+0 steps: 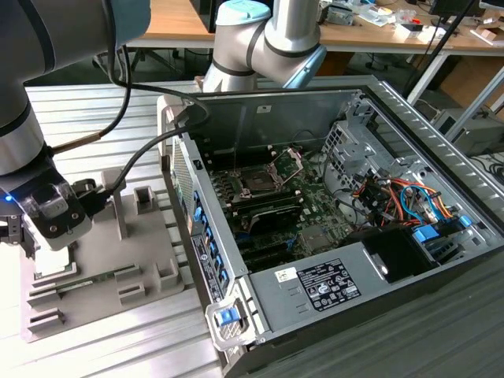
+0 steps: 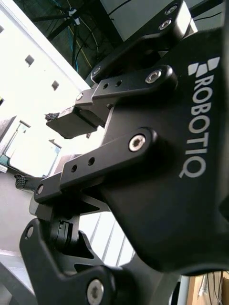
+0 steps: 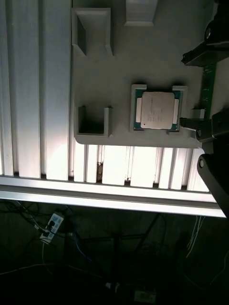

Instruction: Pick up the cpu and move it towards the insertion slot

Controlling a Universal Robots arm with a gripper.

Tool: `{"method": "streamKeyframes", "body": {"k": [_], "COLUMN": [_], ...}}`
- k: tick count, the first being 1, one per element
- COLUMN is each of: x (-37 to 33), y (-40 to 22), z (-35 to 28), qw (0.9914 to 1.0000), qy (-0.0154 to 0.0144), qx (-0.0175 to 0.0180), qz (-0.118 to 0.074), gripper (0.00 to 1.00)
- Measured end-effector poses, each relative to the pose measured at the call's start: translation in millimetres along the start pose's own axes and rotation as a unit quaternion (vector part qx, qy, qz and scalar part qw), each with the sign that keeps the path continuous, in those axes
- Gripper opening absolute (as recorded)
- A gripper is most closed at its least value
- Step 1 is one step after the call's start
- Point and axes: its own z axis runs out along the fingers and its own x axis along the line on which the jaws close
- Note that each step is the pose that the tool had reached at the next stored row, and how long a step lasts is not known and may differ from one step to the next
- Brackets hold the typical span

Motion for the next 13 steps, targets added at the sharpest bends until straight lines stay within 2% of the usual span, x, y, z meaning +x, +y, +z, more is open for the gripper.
{"method": "streamKeyframes", "body": {"k": [13], "x": [0.0], "y": [-0.3], "z": [6.9], "qw": [1.00000], "qy": [0.0000], "qx": [0.0000], "qz": [0.000], "gripper": [0.54]}}
